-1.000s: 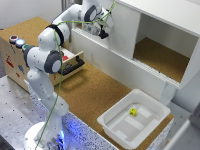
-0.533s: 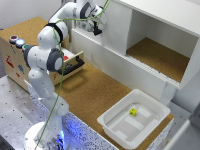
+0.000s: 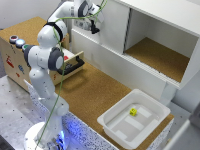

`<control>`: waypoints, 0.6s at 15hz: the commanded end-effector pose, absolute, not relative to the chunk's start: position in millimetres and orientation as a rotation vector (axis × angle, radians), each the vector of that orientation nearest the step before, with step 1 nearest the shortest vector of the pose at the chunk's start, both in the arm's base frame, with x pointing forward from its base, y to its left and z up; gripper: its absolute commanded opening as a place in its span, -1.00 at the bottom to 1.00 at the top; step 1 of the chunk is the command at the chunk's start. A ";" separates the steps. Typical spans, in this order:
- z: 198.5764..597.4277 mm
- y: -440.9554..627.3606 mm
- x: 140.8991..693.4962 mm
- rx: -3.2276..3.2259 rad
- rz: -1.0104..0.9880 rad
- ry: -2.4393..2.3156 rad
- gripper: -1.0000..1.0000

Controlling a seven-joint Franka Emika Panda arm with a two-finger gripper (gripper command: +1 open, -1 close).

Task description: Move the door all the way to the left

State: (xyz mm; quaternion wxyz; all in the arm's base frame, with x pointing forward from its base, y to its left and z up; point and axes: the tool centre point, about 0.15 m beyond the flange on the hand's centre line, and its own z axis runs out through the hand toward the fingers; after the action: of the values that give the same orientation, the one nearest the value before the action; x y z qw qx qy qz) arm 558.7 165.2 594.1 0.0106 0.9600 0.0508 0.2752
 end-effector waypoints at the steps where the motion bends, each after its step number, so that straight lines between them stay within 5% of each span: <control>1: 597.0 155.6 548.3 3.007 0.863 0.159 1.00; 9: 599.0 123.5 505.4 2.995 0.916 0.247 1.00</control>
State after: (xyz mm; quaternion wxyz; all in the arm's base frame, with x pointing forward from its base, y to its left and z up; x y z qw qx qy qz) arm 545.5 152.3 600.7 0.0194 0.9625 0.0497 0.2661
